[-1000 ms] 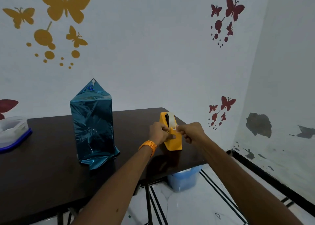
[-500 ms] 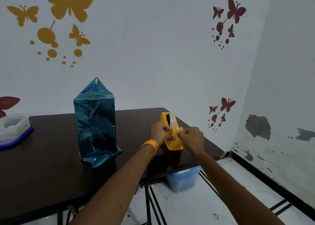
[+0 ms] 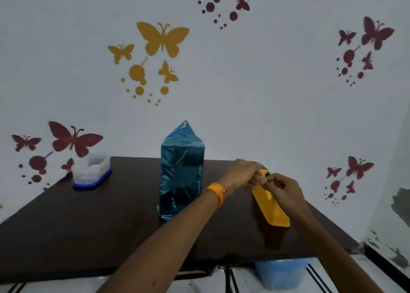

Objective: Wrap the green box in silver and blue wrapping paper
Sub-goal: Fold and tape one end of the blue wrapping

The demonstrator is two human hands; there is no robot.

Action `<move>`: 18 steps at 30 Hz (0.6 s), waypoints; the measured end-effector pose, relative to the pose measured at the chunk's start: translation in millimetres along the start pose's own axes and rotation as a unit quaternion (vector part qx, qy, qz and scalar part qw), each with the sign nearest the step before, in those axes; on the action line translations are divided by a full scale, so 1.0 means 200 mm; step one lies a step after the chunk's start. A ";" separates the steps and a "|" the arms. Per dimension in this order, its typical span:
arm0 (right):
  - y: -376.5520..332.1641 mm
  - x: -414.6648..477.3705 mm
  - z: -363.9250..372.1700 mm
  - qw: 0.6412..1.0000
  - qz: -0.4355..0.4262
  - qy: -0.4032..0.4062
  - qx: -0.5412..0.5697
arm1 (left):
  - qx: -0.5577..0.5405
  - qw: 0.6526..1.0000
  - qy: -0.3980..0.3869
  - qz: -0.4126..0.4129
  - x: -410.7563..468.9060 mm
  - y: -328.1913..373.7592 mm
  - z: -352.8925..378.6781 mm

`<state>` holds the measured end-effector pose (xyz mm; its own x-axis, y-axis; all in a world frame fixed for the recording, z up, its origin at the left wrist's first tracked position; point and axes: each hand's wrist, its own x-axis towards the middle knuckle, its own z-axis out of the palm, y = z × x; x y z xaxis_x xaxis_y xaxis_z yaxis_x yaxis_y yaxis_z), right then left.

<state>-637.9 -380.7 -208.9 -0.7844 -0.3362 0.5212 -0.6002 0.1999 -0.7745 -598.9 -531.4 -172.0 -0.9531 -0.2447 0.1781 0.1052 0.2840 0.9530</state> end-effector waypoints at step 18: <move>-0.65 0.27 0.41 0.981 -0.103 -0.128 0.107 | 0.307 0.901 0.204 0.228 -0.26 0.41 -0.76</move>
<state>-590.3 -499.6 -109.1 -0.5693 -0.5744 0.5882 -0.6737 -0.0842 -0.7342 -498.1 -637.2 -66.1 -0.6531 -0.2570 0.7123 0.1634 0.8706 0.4640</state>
